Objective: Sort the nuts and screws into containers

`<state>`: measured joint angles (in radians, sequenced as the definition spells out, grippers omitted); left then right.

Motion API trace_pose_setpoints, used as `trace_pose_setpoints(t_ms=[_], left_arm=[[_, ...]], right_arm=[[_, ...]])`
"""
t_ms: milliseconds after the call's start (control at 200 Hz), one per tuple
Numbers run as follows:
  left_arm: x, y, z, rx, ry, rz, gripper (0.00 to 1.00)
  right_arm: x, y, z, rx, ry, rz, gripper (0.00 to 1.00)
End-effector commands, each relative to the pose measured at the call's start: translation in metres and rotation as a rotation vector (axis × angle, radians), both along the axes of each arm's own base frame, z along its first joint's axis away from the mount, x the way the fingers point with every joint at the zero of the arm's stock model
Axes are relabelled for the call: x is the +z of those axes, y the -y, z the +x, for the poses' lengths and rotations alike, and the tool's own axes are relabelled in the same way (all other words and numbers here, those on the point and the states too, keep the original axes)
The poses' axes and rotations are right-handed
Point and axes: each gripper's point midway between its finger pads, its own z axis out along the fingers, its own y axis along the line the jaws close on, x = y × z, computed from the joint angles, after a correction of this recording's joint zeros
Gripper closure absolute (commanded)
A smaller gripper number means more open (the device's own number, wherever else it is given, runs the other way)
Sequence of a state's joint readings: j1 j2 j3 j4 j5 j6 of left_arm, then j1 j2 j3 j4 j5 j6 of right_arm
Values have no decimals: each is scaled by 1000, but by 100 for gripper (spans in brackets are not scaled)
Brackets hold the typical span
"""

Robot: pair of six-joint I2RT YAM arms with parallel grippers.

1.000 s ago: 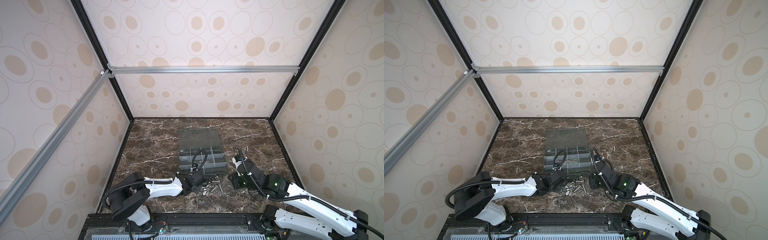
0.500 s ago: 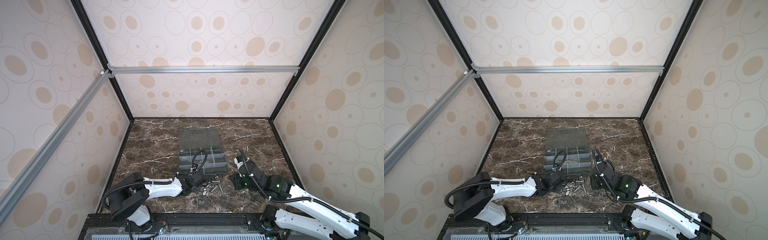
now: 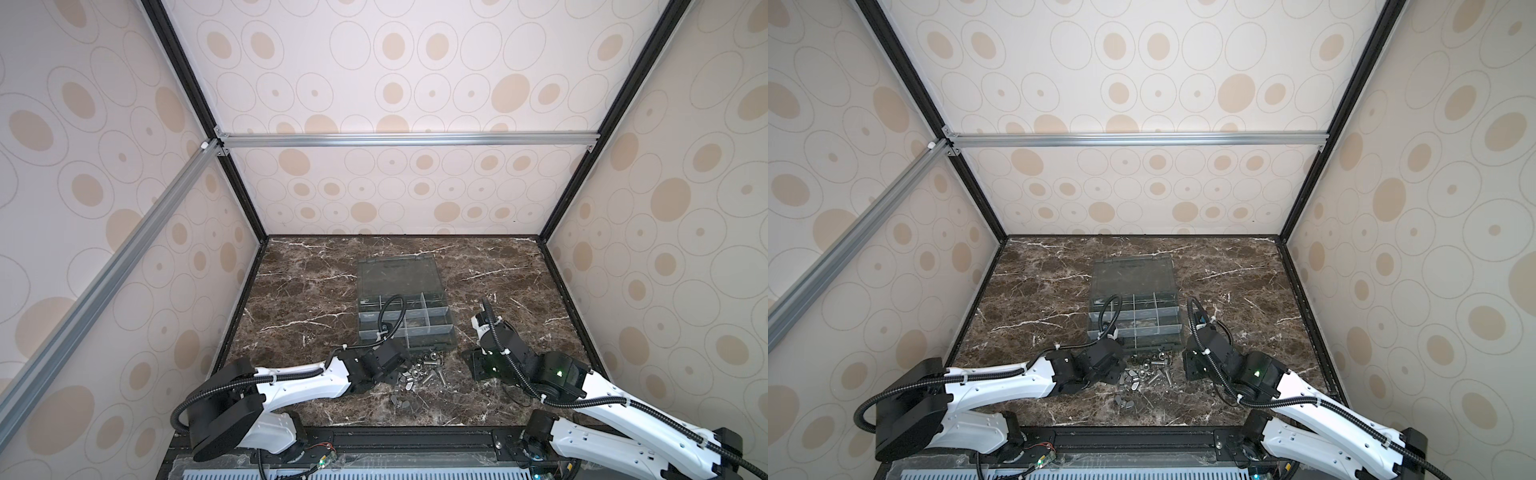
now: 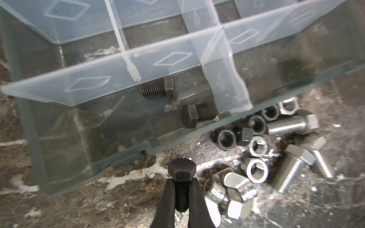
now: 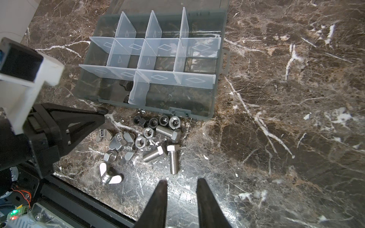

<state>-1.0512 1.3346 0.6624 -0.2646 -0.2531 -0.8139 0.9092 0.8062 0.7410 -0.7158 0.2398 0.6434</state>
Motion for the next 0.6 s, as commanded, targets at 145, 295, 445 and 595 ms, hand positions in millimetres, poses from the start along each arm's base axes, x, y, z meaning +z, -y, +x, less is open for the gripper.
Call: trace_pose_setpoints(t_ms=[145, 295, 445, 595], left_arm=[[41, 7, 6, -25, 84, -55, 97], [62, 13, 20, -29, 165, -39, 97], [65, 22, 33, -55, 198, 4, 97], [58, 25, 50, -46, 183, 44, 97]], right_arm=[[-4, 6, -1, -20, -1, -12, 70], [-4, 5, -1, -21, -3, -11, 70], [-6, 7, 0, -27, -3, -19, 70], [-7, 10, 2, -35, 7, -33, 70]])
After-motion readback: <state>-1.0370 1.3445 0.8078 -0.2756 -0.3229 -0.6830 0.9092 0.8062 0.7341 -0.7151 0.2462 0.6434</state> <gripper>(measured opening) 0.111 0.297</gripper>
